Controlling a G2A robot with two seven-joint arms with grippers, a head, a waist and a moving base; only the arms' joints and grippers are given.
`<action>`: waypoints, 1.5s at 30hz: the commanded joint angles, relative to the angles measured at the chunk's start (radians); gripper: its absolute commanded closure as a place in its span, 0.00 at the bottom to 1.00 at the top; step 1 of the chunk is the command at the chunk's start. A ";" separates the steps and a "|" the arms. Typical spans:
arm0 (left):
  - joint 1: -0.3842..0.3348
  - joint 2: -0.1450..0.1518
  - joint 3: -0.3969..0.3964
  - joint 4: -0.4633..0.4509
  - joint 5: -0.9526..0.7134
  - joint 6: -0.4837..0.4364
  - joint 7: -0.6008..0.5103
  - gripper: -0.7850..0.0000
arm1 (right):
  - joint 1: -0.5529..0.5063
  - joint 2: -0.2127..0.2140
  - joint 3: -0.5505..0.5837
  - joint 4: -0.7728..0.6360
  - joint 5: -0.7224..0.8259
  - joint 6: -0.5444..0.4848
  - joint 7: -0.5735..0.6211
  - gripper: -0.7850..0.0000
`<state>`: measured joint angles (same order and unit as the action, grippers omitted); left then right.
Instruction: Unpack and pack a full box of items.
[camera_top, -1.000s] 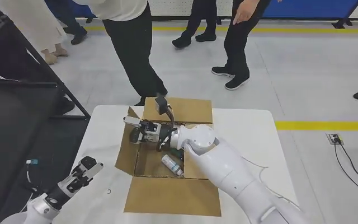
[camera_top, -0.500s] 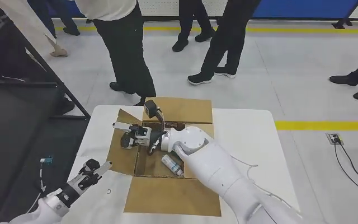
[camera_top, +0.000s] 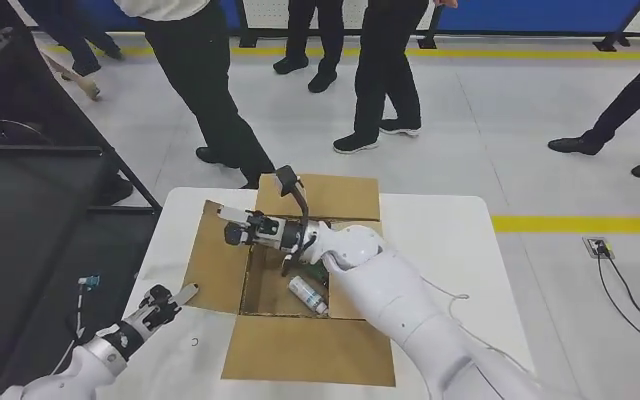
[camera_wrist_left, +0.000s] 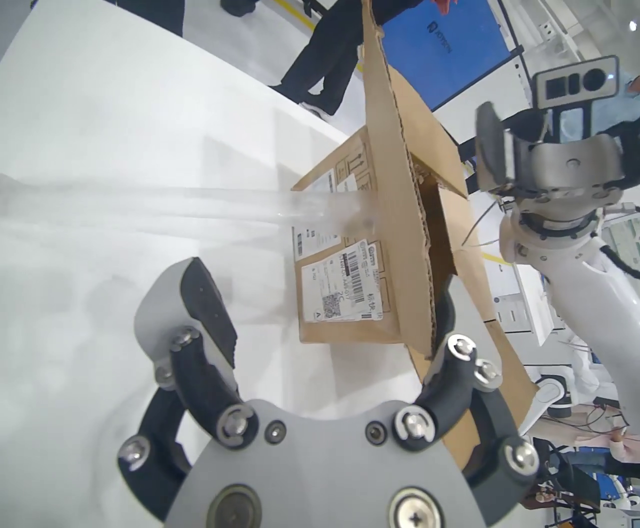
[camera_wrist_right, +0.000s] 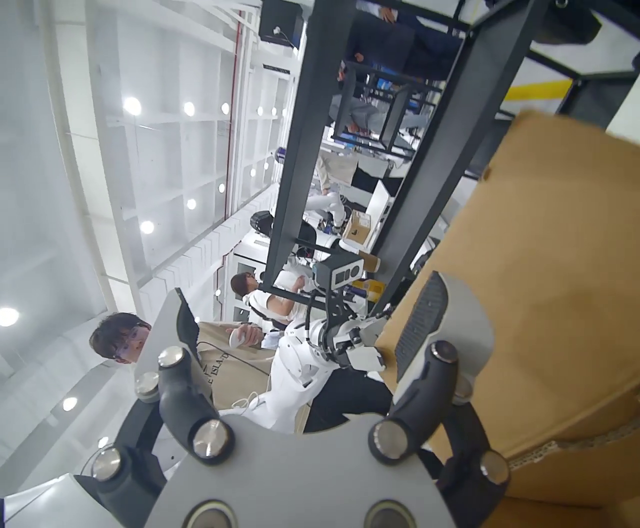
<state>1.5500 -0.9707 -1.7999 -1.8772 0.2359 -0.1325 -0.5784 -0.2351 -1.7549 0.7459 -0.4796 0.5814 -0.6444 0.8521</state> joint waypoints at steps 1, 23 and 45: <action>-0.005 0.001 0.006 0.008 0.018 0.013 -0.008 0.00 | -0.013 0.017 0.027 -0.017 -0.013 -0.031 -0.018 0.00; -0.113 -0.005 0.127 0.183 0.108 0.066 -0.020 0.00 | -0.353 0.201 0.331 -0.556 -0.223 0.124 -0.099 0.00; -0.084 -0.002 0.078 0.103 0.136 0.077 -0.016 0.00 | -0.427 0.227 0.379 -0.670 -0.246 0.184 -0.085 0.00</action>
<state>1.4691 -0.9729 -1.7272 -1.7795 0.3636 -0.0583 -0.5902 -0.6595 -1.5286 1.1233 -1.1471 0.3365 -0.4587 0.7670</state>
